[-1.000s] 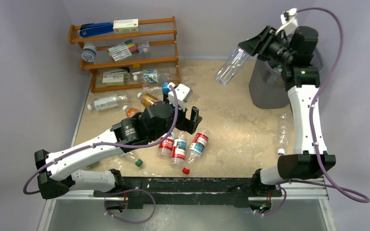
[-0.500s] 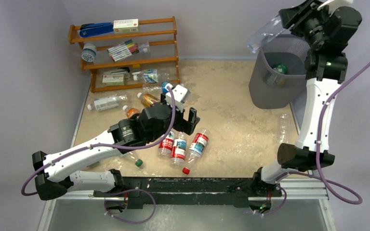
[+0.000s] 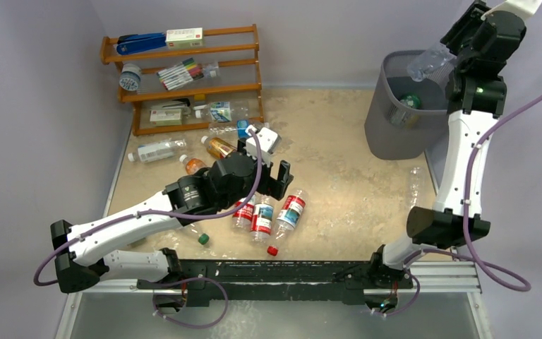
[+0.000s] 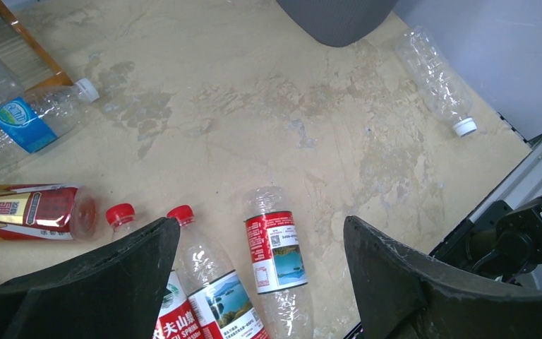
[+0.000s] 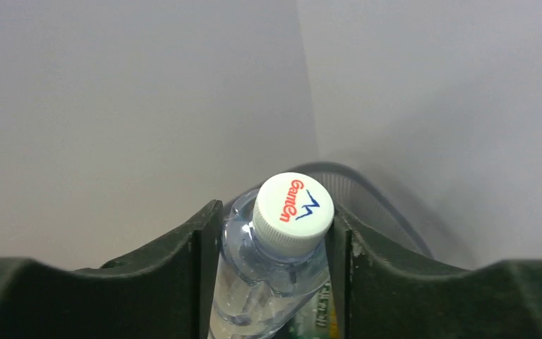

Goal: Put the plastic bottles in the bin
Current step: Place the plastic bottle in the trash bin.

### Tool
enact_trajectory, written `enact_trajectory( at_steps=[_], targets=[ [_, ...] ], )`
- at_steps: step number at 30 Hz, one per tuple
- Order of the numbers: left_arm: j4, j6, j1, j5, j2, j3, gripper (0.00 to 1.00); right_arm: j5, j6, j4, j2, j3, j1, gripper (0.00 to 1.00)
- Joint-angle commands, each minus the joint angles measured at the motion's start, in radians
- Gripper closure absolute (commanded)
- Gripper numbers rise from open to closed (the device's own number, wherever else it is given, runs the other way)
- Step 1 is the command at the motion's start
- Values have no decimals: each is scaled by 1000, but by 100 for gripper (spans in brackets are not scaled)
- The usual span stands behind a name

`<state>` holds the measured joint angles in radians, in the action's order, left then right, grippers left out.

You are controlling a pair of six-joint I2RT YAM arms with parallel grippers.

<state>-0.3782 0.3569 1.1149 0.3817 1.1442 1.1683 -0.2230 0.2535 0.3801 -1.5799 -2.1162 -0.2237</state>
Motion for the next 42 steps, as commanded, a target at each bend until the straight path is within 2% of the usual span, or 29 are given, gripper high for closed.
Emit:
enact_trajectory(
  at_steps=[1, 3, 4, 11, 14, 19, 26, 33, 37, 42],
  targets=[
    [63, -1, -3, -4, 13, 2, 14, -71, -85, -30, -57, -18, -2, 36],
    [69, -1, -3, -8, 18, 2, 13, -41, -86, 7, -86, -63, -1, 22],
    [71, -1, -3, -10, 21, 2, 13, -28, -88, 17, -90, -72, -2, 20],
    [87, -3, -3, -20, 25, 2, 13, 38, -91, 69, -71, -128, 0, 16],
    [93, 0, -3, -31, 26, 5, 12, 86, -90, 112, -28, -101, 6, 16],
    [100, 3, -4, -51, 16, 4, 12, 99, -103, 142, 125, 50, 17, 15],
    [110, 3, -3, -78, -15, -6, 12, 42, -94, 205, 327, 287, 17, 14],
    [105, 41, -3, -119, -32, 0, 12, 29, -27, 291, 498, 568, 17, 14],
    [100, 65, -3, -134, -56, -9, 11, 25, 27, 329, 561, 695, 17, 13],
    [81, 77, -4, -155, -81, -12, 11, -7, 61, 357, 556, 823, 17, 11]
  ],
)
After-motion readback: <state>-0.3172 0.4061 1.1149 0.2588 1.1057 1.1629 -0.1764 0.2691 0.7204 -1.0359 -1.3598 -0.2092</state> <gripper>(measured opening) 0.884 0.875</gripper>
